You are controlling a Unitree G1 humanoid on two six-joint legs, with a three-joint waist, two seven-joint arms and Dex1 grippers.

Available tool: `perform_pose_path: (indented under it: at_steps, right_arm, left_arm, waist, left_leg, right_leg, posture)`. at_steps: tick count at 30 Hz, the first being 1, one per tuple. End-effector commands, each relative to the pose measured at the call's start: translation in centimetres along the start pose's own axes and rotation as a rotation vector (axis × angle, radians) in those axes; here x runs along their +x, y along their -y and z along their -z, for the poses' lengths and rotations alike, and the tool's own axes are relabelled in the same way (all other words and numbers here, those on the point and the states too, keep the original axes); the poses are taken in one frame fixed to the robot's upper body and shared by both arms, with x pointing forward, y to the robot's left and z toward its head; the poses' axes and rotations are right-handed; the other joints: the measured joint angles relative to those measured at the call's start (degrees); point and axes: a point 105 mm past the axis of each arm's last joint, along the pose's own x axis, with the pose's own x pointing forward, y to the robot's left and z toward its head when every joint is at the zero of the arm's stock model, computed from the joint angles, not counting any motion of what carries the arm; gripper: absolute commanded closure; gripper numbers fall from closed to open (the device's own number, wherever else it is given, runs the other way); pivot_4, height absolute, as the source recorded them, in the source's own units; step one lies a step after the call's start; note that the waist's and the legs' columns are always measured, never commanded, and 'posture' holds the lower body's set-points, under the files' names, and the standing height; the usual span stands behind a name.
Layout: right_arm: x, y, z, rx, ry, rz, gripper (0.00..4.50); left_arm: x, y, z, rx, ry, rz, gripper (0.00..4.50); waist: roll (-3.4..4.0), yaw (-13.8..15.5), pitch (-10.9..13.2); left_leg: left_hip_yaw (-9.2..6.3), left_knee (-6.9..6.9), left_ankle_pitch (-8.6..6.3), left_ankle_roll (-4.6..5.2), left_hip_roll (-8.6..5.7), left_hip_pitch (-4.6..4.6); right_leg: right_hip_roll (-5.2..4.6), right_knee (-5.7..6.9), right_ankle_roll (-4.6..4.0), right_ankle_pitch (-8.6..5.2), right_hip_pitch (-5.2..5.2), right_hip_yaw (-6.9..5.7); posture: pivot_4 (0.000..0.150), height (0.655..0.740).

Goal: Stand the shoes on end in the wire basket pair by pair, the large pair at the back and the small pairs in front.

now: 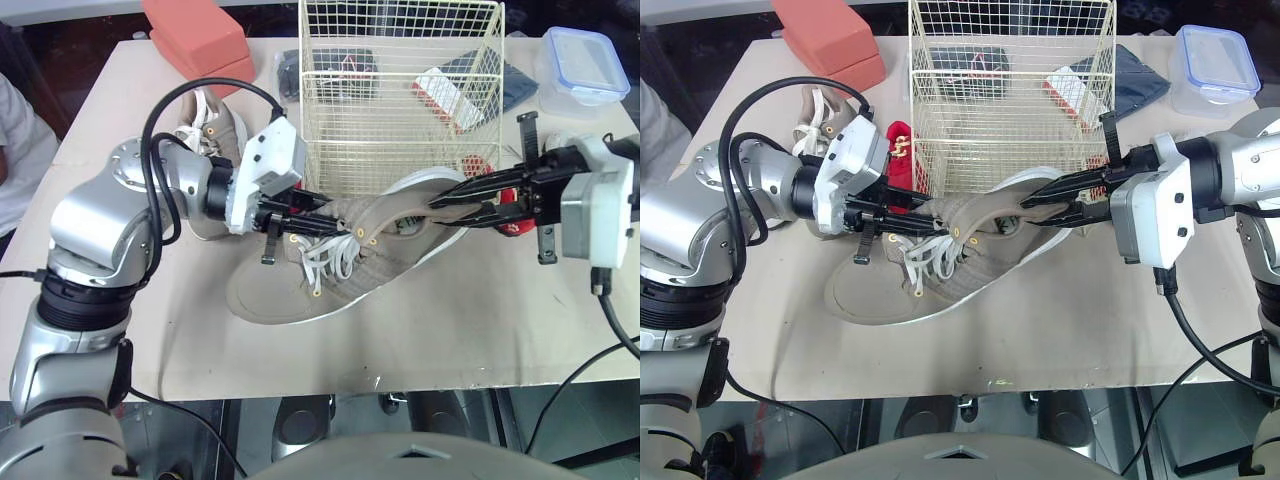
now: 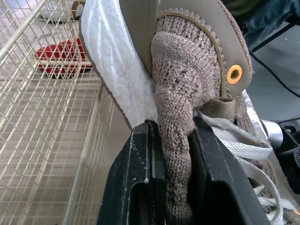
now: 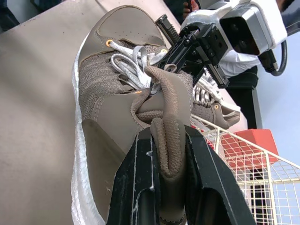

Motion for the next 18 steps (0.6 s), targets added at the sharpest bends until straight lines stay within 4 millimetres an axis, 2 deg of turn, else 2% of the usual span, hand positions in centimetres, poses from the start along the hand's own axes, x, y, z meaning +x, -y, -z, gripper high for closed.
perform_pose_path:
  at_steps: [1,2,4,5,6,9,12,18]
  right_arm:
    - [-0.5,0.9,-1.5,-0.008,0.050,0.068,3.25]
    - [-0.6,0.9,-1.5,0.012,0.056,0.077,2.99]
    - [-1.0,1.1,-1.7,0.068,0.077,0.121,1.87]
    - [-1.2,1.2,-1.6,0.104,0.082,0.146,1.55]
    - [-1.5,1.2,-1.5,0.141,0.081,0.167,1.03]
    - [-3.0,1.0,-0.5,0.304,0.064,0.240,0.03]
    - [-4.2,-0.1,0.0,0.483,0.041,0.278,0.03]
    - [-5.5,-1.0,-0.3,0.747,0.072,0.394,0.03]
  left_arm:
    - [-0.2,1.3,-2.0,0.058,0.084,0.021,4.14]
    - [-0.3,1.3,-2.1,0.057,0.096,0.015,4.14]
    - [-0.2,1.5,-2.2,0.059,0.131,-0.008,4.15]
    - [-0.1,1.5,-2.3,0.067,0.148,-0.025,4.15]
    - [0.1,1.6,-2.3,0.073,0.165,-0.043,4.15]
    - [0.6,1.9,-2.5,0.076,0.251,-0.100,4.15]
    - [0.6,2.0,-2.2,0.064,0.301,-0.162,4.15]
    - [1.2,2.0,-2.6,0.047,0.433,-0.276,4.15]
  waist:
    - [0.00,0.0,0.0]
    - [-0.01,0.0,0.0]
    - [-0.01,0.0,0.0]
    - [-0.01,0.0,0.0]
    - [-0.01,0.1,0.0]
    - [-0.03,0.2,0.0]
    - [-0.05,0.2,0.0]
    - [-0.06,0.1,0.0]
  left_leg:
    - [0.00,0.00,0.00,0.00,0.00,0.00]
    - [0.00,0.00,0.00,0.00,0.01,0.00]
    - [-0.02,0.00,0.00,0.00,0.03,0.00]
    - [-0.02,0.00,0.00,0.00,0.04,0.00]
    - [-0.02,0.01,0.00,0.00,0.05,0.00]
    - [-0.03,0.01,0.00,0.01,0.04,-0.01]
    - [-0.05,0.01,0.00,0.01,0.04,-0.02]
    - [-0.03,-0.01,0.00,0.01,0.06,0.07]
  right_leg:
    - [0.00,0.00,0.00,0.00,0.00,-0.01]
    - [-0.01,0.00,0.00,0.00,0.00,0.00]
    - [-0.03,0.01,0.00,0.00,0.01,-0.01]
    - [-0.04,0.00,0.00,0.00,0.01,-0.01]
    - [-0.05,0.01,0.00,0.00,0.02,0.00]
    - [-0.09,0.00,0.00,0.01,0.04,0.00]
    - [-0.12,-0.01,0.00,0.01,0.06,-0.01]
    - [-0.14,0.03,-0.01,0.01,0.09,0.03]
  posture:
    - [0.150,0.6860]
    - [0.150,0.6860]
    - [0.150,0.6860]
    - [0.150,0.6860]
    - [0.150,0.6860]
    - [0.150,0.6860]
    - [0.150,0.6860]
    - [0.150,0.6860]
